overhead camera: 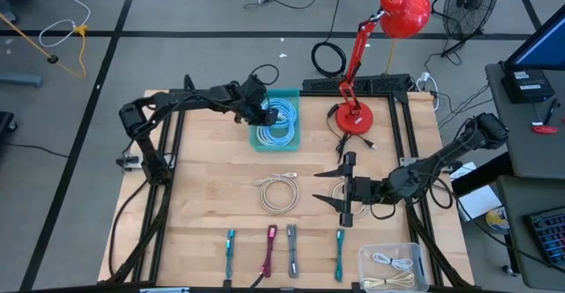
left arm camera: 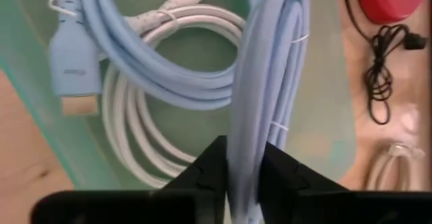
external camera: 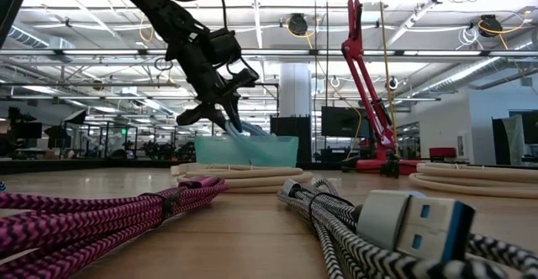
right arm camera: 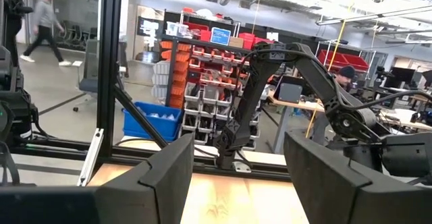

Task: Pick & Place USB Port
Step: Put the blue HDMI cable into the green bin, then put the right blue USB cable into the transparent bin

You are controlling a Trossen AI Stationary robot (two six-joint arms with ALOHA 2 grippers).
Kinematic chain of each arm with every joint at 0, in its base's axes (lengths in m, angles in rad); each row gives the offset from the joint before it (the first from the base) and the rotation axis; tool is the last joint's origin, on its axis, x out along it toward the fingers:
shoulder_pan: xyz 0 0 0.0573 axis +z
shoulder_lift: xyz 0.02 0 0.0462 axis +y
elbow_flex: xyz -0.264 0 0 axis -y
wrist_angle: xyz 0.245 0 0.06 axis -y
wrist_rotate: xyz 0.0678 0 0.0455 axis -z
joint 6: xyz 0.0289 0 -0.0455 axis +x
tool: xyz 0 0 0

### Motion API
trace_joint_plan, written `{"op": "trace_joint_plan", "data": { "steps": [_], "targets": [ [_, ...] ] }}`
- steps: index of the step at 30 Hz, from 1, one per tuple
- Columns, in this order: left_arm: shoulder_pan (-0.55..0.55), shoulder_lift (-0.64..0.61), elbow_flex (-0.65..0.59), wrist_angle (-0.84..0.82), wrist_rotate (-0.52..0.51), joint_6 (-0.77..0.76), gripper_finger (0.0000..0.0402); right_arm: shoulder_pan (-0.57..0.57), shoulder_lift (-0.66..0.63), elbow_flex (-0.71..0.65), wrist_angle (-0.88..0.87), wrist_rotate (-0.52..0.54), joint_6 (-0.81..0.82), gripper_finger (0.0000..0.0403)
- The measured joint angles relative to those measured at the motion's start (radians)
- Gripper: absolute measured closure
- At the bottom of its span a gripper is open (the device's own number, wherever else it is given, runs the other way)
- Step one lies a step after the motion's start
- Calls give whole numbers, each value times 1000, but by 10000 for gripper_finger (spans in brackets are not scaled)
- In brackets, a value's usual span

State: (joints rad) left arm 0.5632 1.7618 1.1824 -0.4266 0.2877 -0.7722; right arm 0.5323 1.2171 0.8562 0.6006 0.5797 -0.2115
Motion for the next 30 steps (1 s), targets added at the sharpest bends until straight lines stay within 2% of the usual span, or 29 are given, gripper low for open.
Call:
{"op": "trace_joint_plan", "data": {
  "steps": [4,16,27,30],
  "targets": [
    [0,0,0,0,1,31,312,0,0,0,0,0,1,179],
    [16,-4,0,-15,60,135,297,0,0,0,0,0,1,179],
    [35,-4,0,-119,-8,152,175,0,0,0,0,0,9,179],
    [45,-4,37,-138,6,181,154,0,0,0,0,0,10,179]
  ]
}}
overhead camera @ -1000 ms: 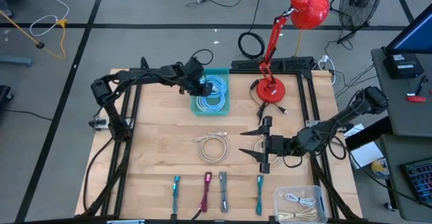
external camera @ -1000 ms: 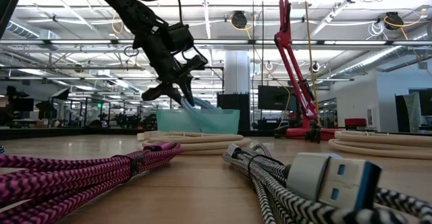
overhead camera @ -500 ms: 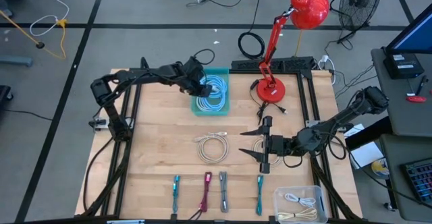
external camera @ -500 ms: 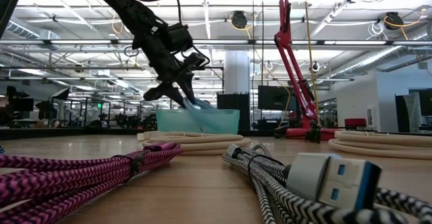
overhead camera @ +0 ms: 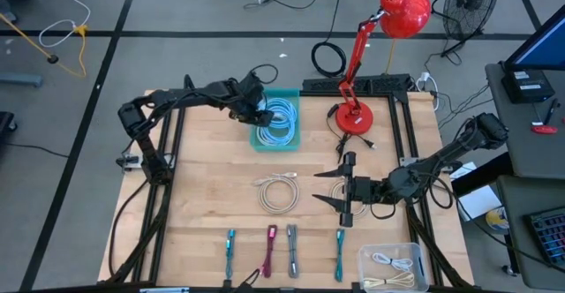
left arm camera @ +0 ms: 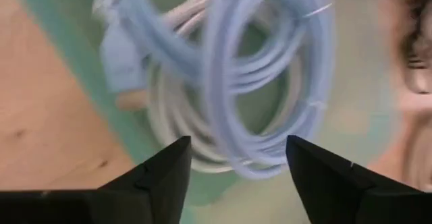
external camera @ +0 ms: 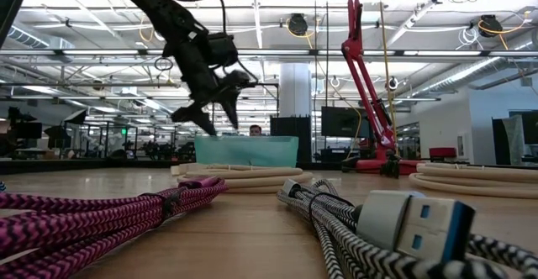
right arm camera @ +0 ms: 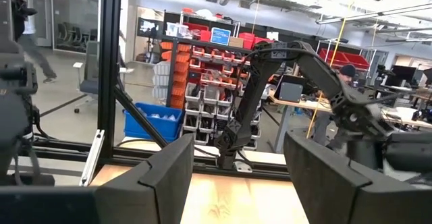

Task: Pick & Place USB Port
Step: Put the right blue USB cable into the transparent bin

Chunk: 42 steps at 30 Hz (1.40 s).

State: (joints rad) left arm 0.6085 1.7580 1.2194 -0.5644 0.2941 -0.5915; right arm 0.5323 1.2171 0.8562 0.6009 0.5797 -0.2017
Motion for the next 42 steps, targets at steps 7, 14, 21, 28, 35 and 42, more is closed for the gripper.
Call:
{"op": "trace_joint_plan", "data": {
  "steps": [7,14,21,28,35,42],
  "targets": [
    [33,0,227,-140,96,54,140,0,0,0,-3,0,3,179],
    [-45,-31,433,-224,354,158,139,0,0,0,-29,0,23,179],
    [-324,-152,445,-321,400,276,139,7,-55,0,-156,-6,105,179],
    [-762,-230,436,-427,-118,252,140,68,-124,0,-260,-5,142,179],
    [-1126,-225,271,-212,-735,54,140,94,-130,0,-279,-5,160,179],
    [-1202,-221,22,104,-1070,-8,140,94,-130,0,-287,-4,160,179]
  ]
}}
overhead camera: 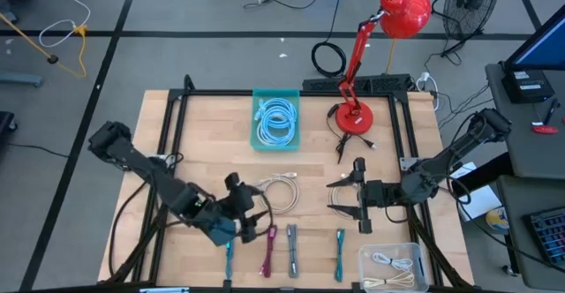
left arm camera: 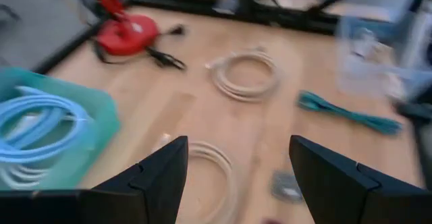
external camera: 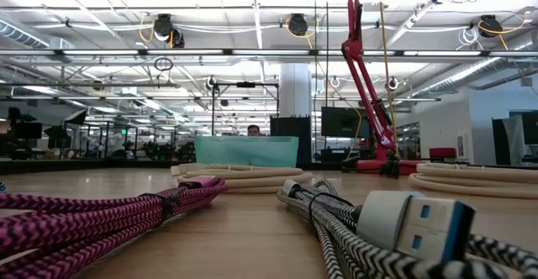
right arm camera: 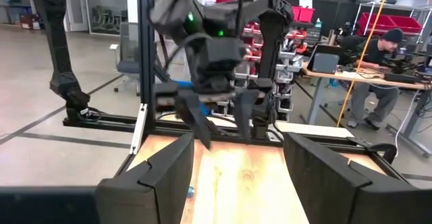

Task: Pick & Place USB Port
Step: Put the right blue USB cable into the transparent bin

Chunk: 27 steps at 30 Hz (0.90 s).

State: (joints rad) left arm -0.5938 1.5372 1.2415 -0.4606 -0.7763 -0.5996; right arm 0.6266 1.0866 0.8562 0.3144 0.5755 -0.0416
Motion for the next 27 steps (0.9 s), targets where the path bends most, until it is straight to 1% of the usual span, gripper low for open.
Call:
{"op": "trace_joint_plan", "data": {
  "steps": [2,4,7,10,12,14,17,19,21,23,27],
  "targets": [
    [28,0,-52,66,-38,19,140,0,-3,0,-11,4,-1,179],
    [71,1,-85,126,-72,51,140,-5,-14,0,-35,41,9,179],
    [145,1,-90,205,-147,129,140,-20,-45,0,-126,170,51,179],
    [221,0,-90,320,-210,215,140,-46,-82,0,-267,315,160,179],
    [261,0,-90,401,-203,264,140,-68,-105,0,-384,385,267,179],
    [290,-1,-90,458,-150,307,140,-95,-120,0,-525,413,395,179],
    [318,-1,-90,458,-22,321,140,-133,-119,0,-781,398,651,179],
    [327,-1,-90,431,54,318,140,-158,-101,0,-936,335,807,179],
    [327,-1,-90,414,102,314,140,-179,-74,-3,-1048,271,919,179],
    [320,-1,-90,407,119,308,140,-194,-51,-21,-1081,227,971,179],
    [296,-1,-90,392,123,317,140,-217,-3,-63,-1023,125,979,179]
  ]
}}
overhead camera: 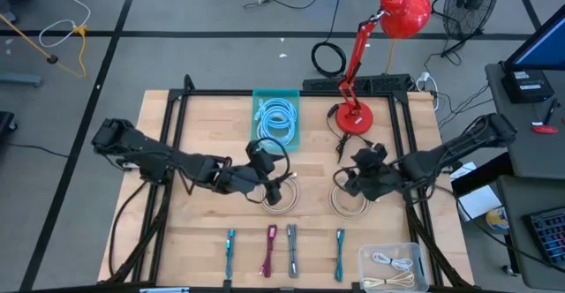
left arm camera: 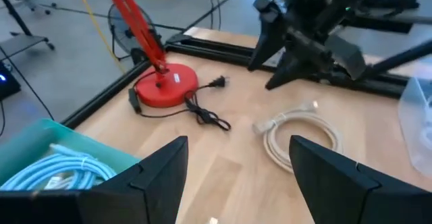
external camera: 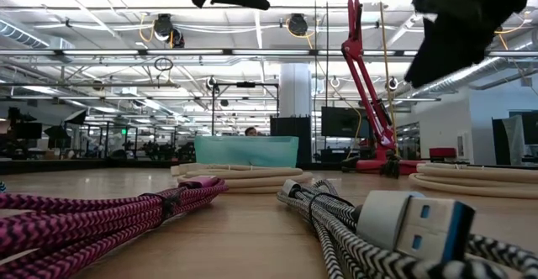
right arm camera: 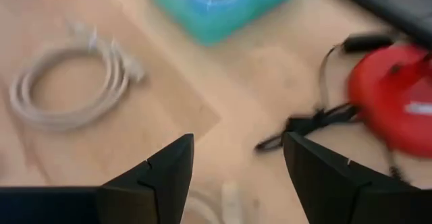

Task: Pick & Place USB Port
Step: Put the right blue USB cable into the transparent bin

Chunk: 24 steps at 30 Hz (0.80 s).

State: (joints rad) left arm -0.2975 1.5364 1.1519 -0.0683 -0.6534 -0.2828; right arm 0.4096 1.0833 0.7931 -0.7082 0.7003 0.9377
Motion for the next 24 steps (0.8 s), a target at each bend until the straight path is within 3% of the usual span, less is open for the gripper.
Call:
{"op": "trace_joint_plan", "data": {
  "steps": [6,11,15,21,24],
  "targets": [
    [-32,0,0,-73,1,-7,140,-4,112,-47,65,-169,-12,179],
    [-53,0,0,-72,6,16,140,-4,195,-49,71,-207,-11,179],
    [-54,0,0,-78,55,24,140,11,235,-49,195,-261,-70,179],
    [-52,0,0,-127,59,26,140,75,293,-49,417,-417,-114,179],
    [-52,0,0,-147,60,22,140,123,319,-49,541,-441,-126,185]
  ]
}}
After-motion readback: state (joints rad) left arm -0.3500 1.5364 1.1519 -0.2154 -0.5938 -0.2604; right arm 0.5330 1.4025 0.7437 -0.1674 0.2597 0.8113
